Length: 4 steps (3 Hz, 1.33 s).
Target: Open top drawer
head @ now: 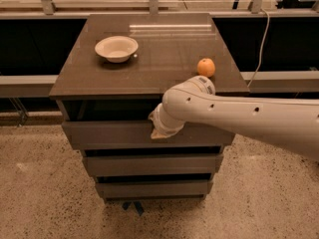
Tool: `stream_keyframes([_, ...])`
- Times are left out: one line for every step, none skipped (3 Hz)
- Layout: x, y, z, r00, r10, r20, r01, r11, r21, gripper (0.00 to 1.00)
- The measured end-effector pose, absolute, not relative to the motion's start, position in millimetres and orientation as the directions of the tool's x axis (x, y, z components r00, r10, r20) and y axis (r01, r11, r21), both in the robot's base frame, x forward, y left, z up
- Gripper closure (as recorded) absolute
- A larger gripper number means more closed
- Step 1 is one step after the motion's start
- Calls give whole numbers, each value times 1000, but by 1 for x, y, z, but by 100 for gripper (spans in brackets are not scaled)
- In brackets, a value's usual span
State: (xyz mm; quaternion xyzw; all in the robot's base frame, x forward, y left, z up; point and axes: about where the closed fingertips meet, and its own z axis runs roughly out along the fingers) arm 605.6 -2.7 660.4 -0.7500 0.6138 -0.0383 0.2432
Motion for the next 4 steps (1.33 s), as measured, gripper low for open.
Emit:
stream_keyframes([606,-3,661,243,-939,-241,-902,-128,-412,14])
stream_keyframes([606,-3,660,238,-939,-247,-907,-123,-404,0])
stream_keyframes([610,-8,661,206,-939,-276,-924,-94,-371,0])
stream_keyframes([609,-7,658,181,-933,-311,-953,-89,-289,18])
